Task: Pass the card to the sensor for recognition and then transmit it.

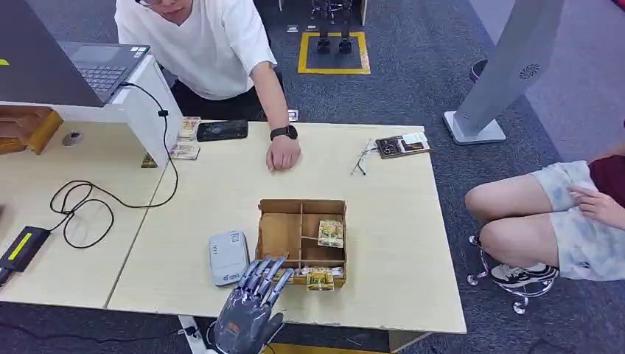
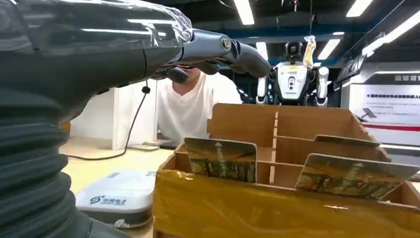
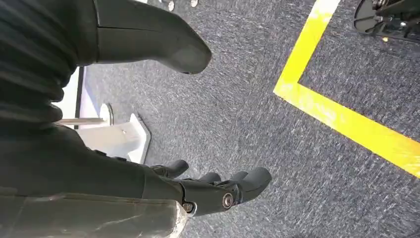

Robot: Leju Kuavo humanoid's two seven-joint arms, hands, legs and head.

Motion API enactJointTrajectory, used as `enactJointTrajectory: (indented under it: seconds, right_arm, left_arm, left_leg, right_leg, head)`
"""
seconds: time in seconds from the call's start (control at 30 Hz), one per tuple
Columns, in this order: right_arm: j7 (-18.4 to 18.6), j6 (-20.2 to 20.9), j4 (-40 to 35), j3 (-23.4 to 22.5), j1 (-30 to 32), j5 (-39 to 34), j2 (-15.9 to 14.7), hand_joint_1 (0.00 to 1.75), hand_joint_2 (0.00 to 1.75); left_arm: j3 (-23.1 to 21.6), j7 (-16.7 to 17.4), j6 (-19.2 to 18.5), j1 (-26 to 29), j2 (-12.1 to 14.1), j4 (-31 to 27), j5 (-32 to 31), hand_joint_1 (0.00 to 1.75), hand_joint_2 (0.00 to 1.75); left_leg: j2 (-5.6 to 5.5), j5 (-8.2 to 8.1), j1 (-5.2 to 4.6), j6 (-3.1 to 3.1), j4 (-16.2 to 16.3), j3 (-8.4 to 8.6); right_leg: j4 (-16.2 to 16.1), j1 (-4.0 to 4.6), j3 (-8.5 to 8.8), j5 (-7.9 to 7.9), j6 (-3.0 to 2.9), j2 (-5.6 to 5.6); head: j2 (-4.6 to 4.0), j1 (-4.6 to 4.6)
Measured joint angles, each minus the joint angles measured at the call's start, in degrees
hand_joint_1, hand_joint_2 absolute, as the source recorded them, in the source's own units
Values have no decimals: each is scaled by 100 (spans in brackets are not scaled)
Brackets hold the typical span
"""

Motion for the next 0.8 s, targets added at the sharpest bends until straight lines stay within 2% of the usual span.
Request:
enactJointTrajectory:
  seconds: [0.27,0.33,0.4,0.53,0.63,0.8]
  right_arm:
    - [0,24,-2,-20,0,33,0,0,175]
    - [0,35,-2,-46,1,37,0,0,175]
    - [0,55,-2,-83,0,46,0,0,175]
    - [-2,77,-2,-134,5,109,0,0,175]
    - [-4,90,-4,-153,5,120,0,0,175]
    - [-2,92,-9,-192,5,129,0,0,175]
  left_arm:
    - [-168,499,-50,-223,0,457,-155,0,175]
    - [-216,603,-361,-316,20,507,-75,0,175]
    - [-280,684,-834,-428,61,523,37,0,175]
    - [-363,761,-1220,-620,149,523,157,0,175]
    - [-429,809,-1322,-724,205,523,179,0,175]
    - [-433,1038,-1228,-736,245,518,120,0,175]
  left_leg:
    - [0,0,0,0,0,0]
    - [-1,0,0,0,0,0]
    - [-1,0,0,0,0,0]
    - [-1,1,1,-1,0,1]
    - [0,1,0,-1,0,1]
    - [0,1,0,0,0,1]
  right_leg:
    - [0,0,0,0,0,0]
    - [0,0,0,0,0,-1]
    - [1,0,0,0,0,-1]
    - [1,0,1,1,-1,0]
    - [1,0,1,0,0,0]
    - [1,0,1,0,0,0]
  head:
    - [0,2]
    - [0,0]
    - [0,0]
    - [0,0]
    - [0,0]
    - [0,0]
